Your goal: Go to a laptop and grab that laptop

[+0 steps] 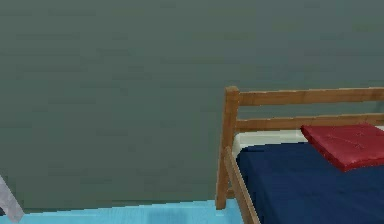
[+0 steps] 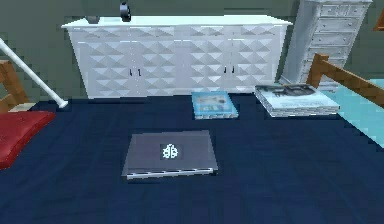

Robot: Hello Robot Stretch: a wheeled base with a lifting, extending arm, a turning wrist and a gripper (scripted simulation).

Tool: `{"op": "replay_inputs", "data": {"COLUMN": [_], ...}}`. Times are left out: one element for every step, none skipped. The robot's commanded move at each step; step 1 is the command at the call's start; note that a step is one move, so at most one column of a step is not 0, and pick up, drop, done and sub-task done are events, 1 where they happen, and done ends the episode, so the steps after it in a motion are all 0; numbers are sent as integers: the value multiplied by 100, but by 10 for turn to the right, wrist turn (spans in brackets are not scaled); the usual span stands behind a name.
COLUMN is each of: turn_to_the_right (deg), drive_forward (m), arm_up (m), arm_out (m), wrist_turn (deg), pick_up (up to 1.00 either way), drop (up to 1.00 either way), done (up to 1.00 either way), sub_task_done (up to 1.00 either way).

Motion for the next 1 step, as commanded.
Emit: {"op": "replay_inputs", "data": {"turn_to_the_right": [0], "drive_forward": [0], "arm_up": [50], "arm_out": [0], "wrist_turn": [0], "pick_up": [0], "drop": [0], "done": [0], "sub_task_done": [0]}}
